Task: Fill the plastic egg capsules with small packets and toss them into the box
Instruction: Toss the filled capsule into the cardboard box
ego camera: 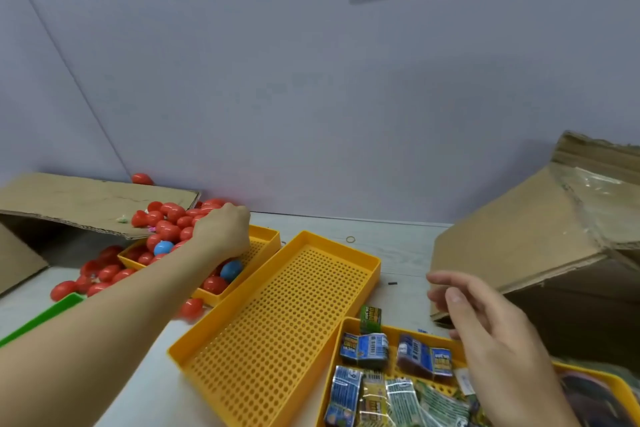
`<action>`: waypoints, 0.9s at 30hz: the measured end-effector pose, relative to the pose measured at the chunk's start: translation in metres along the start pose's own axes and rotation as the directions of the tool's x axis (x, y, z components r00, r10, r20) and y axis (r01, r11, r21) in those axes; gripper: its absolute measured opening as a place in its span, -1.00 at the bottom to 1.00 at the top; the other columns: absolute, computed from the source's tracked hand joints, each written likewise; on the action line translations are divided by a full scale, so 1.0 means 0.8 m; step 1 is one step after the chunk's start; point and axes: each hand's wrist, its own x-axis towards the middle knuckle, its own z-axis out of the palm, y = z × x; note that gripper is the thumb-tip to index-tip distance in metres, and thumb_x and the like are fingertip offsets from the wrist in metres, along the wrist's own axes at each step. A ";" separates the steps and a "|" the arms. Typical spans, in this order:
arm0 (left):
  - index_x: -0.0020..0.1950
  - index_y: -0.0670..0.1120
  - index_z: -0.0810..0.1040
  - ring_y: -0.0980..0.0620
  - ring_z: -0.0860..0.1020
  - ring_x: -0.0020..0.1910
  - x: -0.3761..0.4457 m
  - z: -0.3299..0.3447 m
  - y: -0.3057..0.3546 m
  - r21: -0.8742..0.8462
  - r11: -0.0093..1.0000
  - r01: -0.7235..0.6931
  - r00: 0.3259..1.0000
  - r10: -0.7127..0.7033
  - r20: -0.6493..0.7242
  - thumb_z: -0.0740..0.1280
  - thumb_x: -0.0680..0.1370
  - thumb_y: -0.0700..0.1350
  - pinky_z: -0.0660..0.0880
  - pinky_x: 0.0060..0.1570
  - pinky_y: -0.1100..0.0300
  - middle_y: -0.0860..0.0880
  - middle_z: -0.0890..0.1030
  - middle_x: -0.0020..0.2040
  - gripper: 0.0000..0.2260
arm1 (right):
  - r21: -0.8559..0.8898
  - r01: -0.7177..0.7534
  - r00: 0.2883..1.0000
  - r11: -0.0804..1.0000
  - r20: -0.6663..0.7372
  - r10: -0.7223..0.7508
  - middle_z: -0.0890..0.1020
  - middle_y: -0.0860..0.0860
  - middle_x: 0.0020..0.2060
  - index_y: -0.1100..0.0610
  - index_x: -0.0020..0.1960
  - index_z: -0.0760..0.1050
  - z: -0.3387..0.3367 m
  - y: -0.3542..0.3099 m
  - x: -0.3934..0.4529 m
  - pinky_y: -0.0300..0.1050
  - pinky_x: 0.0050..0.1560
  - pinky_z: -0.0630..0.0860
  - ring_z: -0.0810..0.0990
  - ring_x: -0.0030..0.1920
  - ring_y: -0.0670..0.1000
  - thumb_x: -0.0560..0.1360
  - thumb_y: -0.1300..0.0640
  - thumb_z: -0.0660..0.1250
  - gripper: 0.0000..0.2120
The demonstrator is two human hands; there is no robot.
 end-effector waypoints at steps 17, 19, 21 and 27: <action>0.04 -0.15 0.54 -0.15 0.56 -0.10 -0.119 -0.111 0.141 -0.448 0.855 -0.262 0.928 0.096 -0.359 0.31 0.54 -0.14 0.53 -0.13 0.02 -0.13 0.56 -0.04 -0.87 | 0.017 0.045 0.999 0.999 -0.027 -0.045 0.67 -0.19 -0.12 -0.19 -0.03 0.58 -0.003 0.002 -0.001 -0.19 -0.06 0.53 0.58 -0.06 -0.31 0.62 0.09 0.20 -0.76; 0.01 -0.09 0.54 -0.03 0.57 -0.21 -0.148 -0.116 0.168 -0.668 0.685 -0.290 0.939 0.067 -0.338 0.34 0.54 -0.07 0.51 -0.33 0.15 -0.05 0.59 -0.13 -0.88 | 0.010 0.052 0.998 0.999 -0.018 -0.052 0.68 -0.17 -0.16 -0.19 -0.04 0.58 -0.005 0.001 -0.002 -0.30 -0.11 0.52 0.60 -0.09 -0.29 0.61 0.11 0.24 -0.77; -0.01 -0.02 0.51 0.09 0.56 -0.28 -0.171 -0.111 0.189 -0.843 0.478 -0.245 0.962 0.013 -0.273 0.37 0.54 -0.03 0.45 -0.49 0.33 0.04 0.59 -0.17 -0.90 | -0.044 0.082 0.997 0.996 0.006 -0.082 0.68 -0.17 -0.19 -0.20 -0.05 0.57 -0.006 0.002 -0.002 -0.41 -0.20 0.50 0.59 -0.11 -0.28 0.59 0.13 0.29 -0.78; -0.05 -0.05 0.53 -0.03 0.70 -0.18 -0.198 -0.068 0.189 -0.989 -0.142 -0.050 0.991 -0.127 -0.032 0.51 0.38 -0.10 0.66 -0.09 0.02 -0.05 0.68 -0.11 -0.77 | -0.224 0.229 0.971 0.947 0.117 -0.208 0.64 -0.28 -0.21 -0.14 -0.14 0.62 0.000 0.000 -0.008 -0.50 -0.18 0.44 0.53 -0.04 -0.34 0.54 0.15 0.36 -0.80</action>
